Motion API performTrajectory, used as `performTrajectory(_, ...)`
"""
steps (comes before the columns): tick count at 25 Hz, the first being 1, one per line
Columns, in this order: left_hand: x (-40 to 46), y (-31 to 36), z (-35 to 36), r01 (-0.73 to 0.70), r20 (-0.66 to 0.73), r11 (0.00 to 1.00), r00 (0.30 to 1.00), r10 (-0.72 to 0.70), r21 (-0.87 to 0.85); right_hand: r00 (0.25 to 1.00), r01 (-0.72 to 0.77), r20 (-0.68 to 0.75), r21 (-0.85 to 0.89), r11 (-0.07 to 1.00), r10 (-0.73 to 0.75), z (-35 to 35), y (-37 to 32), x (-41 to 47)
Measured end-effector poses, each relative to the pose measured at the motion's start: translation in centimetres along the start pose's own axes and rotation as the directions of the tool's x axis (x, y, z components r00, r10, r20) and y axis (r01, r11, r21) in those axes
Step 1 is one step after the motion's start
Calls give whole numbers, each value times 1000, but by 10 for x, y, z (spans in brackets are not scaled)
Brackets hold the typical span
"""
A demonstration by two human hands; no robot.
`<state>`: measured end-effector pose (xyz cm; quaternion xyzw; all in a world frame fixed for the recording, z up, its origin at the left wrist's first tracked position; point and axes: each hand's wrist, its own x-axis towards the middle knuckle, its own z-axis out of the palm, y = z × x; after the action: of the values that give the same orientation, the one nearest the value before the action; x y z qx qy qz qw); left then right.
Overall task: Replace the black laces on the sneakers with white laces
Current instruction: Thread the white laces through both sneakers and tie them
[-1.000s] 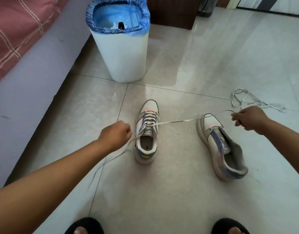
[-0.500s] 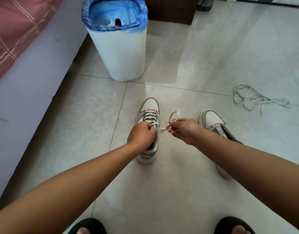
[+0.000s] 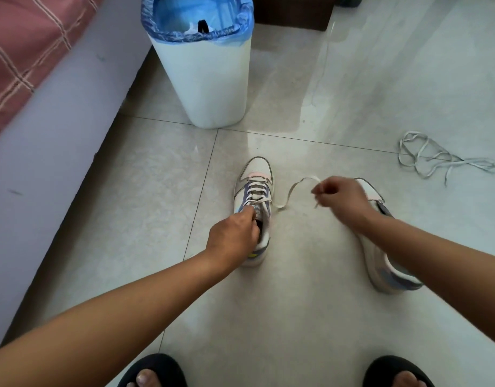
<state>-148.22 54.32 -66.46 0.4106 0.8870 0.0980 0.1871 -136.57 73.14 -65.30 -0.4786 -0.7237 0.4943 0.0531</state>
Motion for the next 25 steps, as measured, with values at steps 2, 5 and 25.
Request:
performTrajectory(2, -1, -4, 2, -13, 23, 999, 1000, 12, 30, 982, 53, -178, -46, 998, -60, -42, 3, 7)
performTrajectory(5, -6, -8, 9, -58, 131, 989, 991, 40, 136, 913, 71, -401, -20, 997, -73, -107, 14, 8)
performTrajectory(25, -3, -7, -8, 94, 3, 958, 995, -97, -270, 870, 414, 444, -423, 806, -214, 46, -32, -15)
